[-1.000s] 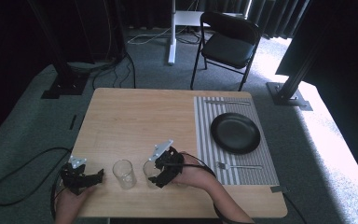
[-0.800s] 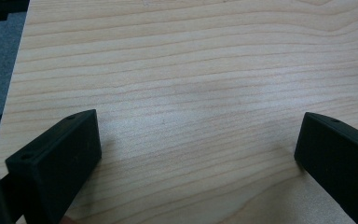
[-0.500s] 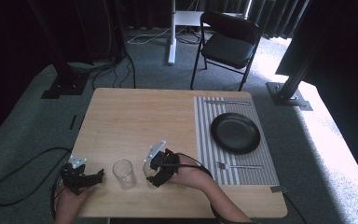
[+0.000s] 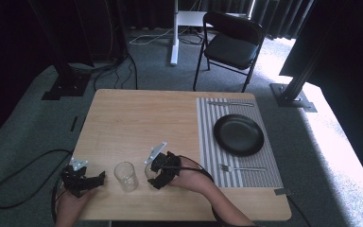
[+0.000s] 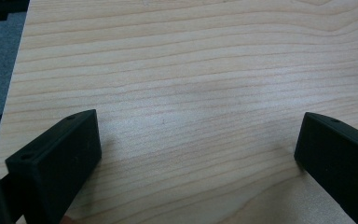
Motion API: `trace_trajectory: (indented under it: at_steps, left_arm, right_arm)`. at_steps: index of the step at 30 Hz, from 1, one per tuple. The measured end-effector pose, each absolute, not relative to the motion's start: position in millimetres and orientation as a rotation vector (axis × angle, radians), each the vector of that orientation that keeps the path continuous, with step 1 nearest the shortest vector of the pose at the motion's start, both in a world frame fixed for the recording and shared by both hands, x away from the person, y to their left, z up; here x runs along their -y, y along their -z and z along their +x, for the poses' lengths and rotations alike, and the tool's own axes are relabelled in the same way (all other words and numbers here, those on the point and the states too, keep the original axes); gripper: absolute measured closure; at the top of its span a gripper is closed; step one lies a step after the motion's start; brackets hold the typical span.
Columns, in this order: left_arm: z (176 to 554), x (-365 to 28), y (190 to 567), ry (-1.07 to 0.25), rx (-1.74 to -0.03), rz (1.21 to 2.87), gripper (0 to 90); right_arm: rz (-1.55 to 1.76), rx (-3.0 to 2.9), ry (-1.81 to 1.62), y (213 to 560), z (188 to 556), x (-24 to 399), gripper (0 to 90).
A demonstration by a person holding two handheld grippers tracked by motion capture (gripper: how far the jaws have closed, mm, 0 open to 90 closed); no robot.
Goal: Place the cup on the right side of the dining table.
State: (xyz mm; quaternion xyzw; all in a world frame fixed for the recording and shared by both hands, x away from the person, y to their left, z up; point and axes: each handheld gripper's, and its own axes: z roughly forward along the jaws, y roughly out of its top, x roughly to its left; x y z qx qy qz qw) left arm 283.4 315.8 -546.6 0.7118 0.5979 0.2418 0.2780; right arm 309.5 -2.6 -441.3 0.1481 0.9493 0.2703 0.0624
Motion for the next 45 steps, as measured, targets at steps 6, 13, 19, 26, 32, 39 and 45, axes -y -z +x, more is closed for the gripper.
trace_trajectory:
  at_steps: [6,13,19,26,32,39,45]
  left_arm:
    - [283.4,-315.8,546.6,-0.649,-1.605,1.911,0.7]
    - [283.4,-315.8,546.6,-0.649,-1.605,1.911,0.7]
    - [283.4,-315.8,546.6,-0.649,-1.605,1.91,0.7]
    - [283.5,-315.8,546.7,-0.65,-1.604,1.909,0.7]
    - [283.5,-315.9,546.6,-0.651,-1.604,1.911,0.7]
    - [283.5,-315.9,546.6,-0.651,-1.604,1.91,0.7]
    - [283.5,-315.9,546.7,-0.651,-1.604,1.91,0.7]
  right_arm:
    - [0.453,-2.837,-0.82,440.6,311.8,3.9,27.8]
    - [0.466,-2.832,-0.821,433.0,315.2,5.9,27.8]
    - [0.516,-2.807,-0.85,429.4,322.8,11.2,27.8]
    - [0.551,-2.807,-0.845,429.1,330.7,14.9,27.8]
    - [0.608,-2.787,-0.846,426.5,342.7,22.1,27.8]
    - [0.648,-2.763,-0.812,425.4,351.7,29.6,27.8]
    - [0.716,-2.727,-0.817,424.2,364.1,38.4,27.9]
